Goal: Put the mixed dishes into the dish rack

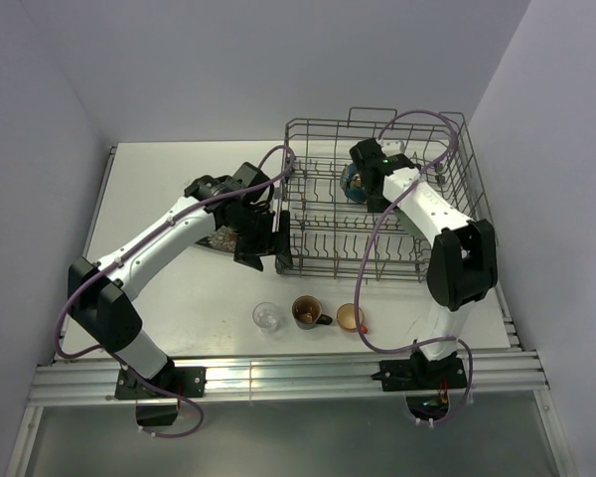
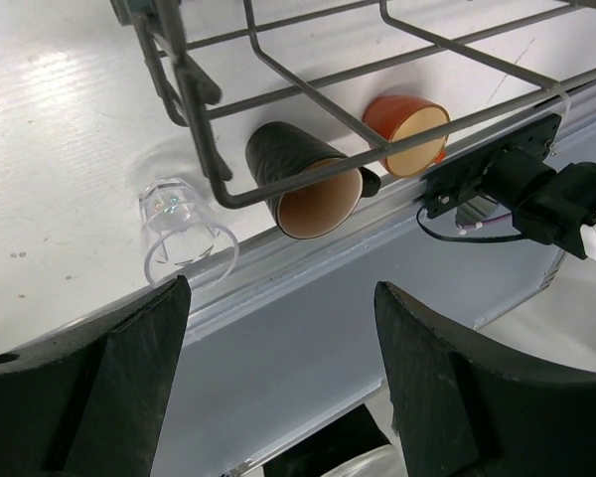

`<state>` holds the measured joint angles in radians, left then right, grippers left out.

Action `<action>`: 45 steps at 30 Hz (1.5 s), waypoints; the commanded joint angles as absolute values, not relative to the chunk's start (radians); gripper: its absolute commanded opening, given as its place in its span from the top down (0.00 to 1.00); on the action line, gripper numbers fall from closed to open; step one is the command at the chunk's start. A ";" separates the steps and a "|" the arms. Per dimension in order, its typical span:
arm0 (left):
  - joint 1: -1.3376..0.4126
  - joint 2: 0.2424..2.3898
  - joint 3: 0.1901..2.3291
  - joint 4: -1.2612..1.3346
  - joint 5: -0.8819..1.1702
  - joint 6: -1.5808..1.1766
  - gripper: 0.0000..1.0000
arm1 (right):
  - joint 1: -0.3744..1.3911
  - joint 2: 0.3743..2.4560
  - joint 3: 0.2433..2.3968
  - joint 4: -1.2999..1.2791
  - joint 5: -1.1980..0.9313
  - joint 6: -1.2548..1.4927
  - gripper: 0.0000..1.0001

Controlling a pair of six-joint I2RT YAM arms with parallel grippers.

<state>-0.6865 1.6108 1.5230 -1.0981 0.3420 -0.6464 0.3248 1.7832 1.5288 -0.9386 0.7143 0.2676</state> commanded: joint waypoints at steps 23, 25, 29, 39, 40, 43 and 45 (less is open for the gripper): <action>-0.646 1.516 1.497 -1.080 0.373 -0.641 0.20 | 0.304 1.741 1.621 -0.977 0.819 0.293 1.00; -0.646 1.511 1.493 -1.075 0.377 -0.647 0.20 | 0.305 1.708 1.635 -0.979 0.819 0.290 1.00; -0.646 1.506 1.486 -1.066 0.380 -0.664 0.20 | 0.307 1.658 1.687 -1.017 0.799 0.294 1.00; -0.646 1.489 1.463 -1.051 0.385 -0.699 0.20 | 0.314 1.471 1.638 -1.002 0.559 0.318 1.00; -0.646 1.489 1.462 -1.049 0.387 -0.703 0.20 | 0.314 1.463 1.623 -0.994 0.502 0.327 1.00; -0.646 1.489 1.460 -1.046 0.388 -0.709 0.20 | 0.314 1.448 1.557 -0.953 0.407 0.342 1.00; -0.646 1.491 1.463 -1.049 0.385 -0.712 0.20 | 0.314 1.443 1.522 -0.928 0.381 0.347 1.00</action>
